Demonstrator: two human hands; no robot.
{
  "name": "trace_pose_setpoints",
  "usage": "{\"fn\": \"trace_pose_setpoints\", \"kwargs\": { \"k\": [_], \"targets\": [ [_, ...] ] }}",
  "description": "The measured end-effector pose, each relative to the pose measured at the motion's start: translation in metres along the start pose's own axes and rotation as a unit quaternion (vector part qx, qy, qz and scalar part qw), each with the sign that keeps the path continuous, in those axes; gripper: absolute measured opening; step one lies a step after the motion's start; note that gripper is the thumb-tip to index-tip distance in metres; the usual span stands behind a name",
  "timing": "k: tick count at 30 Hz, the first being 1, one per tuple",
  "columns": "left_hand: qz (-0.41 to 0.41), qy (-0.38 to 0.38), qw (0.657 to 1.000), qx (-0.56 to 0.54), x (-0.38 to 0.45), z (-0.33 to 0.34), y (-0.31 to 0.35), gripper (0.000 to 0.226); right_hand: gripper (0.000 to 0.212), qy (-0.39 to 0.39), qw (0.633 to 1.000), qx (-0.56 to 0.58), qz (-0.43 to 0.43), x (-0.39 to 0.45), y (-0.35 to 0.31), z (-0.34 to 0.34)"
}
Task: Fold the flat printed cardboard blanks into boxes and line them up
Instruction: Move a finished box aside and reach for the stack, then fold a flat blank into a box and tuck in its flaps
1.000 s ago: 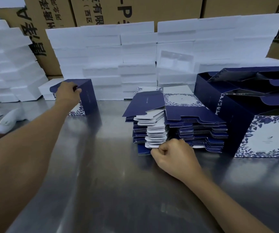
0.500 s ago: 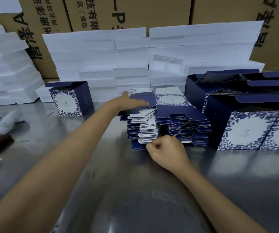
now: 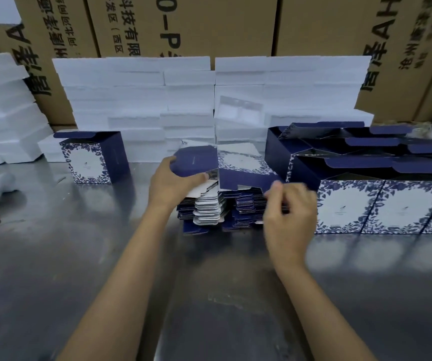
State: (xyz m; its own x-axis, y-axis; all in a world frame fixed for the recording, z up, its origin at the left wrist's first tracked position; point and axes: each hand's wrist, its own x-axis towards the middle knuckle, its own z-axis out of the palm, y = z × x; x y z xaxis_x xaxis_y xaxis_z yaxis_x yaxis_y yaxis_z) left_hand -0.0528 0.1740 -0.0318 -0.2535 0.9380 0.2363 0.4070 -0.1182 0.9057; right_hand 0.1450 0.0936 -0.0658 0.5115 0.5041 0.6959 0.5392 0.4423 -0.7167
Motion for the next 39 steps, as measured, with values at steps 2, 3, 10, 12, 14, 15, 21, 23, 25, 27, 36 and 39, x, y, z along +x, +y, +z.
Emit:
{"fn": "trace_pose_setpoints", "kwargs": {
  "k": [2, 3, 10, 12, 14, 15, 21, 23, 25, 27, 36, 39],
  "targets": [
    [0.036, 0.028, 0.999, -0.004, -0.01, 0.001, 0.005, 0.096, 0.018, 0.0, 1.0, 0.01, 0.017, 0.014, 0.006, -0.007],
    [0.057, 0.039, 0.998, 0.001, -0.015, -0.001, 0.008, 0.097, 0.018, -0.015, 0.999, 0.024, 0.045, 0.018, 0.007, -0.009],
    [0.154, 0.06, 0.986, -0.029, -0.047, -0.015, 0.036, 0.097, 0.034, -0.156, 0.957, 0.084, 0.229, 0.033, 0.003, -0.017],
    [0.165, 0.049, 0.984, -0.05, -0.056, -0.014, 0.038, 0.096, 0.034, -0.173, 0.95, 0.092, 0.244, 0.034, 0.001, -0.018],
    [0.169, 0.036, 0.982, -0.071, -0.065, -0.009, 0.037, 0.092, 0.03, -0.182, 0.943, 0.111, 0.257, 0.035, -0.003, -0.019],
    [0.171, 0.031, 0.981, -0.083, -0.069, -0.005, 0.036, 0.088, 0.025, -0.184, 0.939, 0.124, 0.264, 0.036, -0.005, -0.02],
    [0.219, 0.031, 0.962, -0.159, -0.086, 0.006, 0.045, 0.075, 0.05, -0.199, 0.951, 0.078, 0.224, 0.03, -0.02, -0.024],
    [0.236, 0.025, 0.95, -0.203, -0.093, 0.008, 0.047, 0.066, 0.045, -0.203, 0.95, 0.095, 0.215, 0.029, -0.026, -0.024],
    [0.253, 0.005, 0.941, -0.225, -0.099, 0.011, 0.048, 0.058, 0.04, -0.218, 0.937, 0.141, 0.233, 0.031, -0.033, -0.024],
    [0.283, -0.024, 0.936, -0.21, -0.103, 0.014, 0.047, 0.053, 0.038, -0.222, 0.919, 0.196, 0.259, 0.034, -0.038, -0.023],
    [0.33, -0.132, 0.927, -0.116, -0.115, 0.032, 0.044, 0.052, 0.055, -0.239, 0.771, 0.51, 0.297, 0.027, -0.036, -0.024],
    [0.337, -0.162, 0.924, -0.082, -0.119, 0.036, 0.046, 0.058, 0.061, -0.226, 0.745, 0.557, 0.29, 0.021, -0.038, -0.027]
  ]
}}
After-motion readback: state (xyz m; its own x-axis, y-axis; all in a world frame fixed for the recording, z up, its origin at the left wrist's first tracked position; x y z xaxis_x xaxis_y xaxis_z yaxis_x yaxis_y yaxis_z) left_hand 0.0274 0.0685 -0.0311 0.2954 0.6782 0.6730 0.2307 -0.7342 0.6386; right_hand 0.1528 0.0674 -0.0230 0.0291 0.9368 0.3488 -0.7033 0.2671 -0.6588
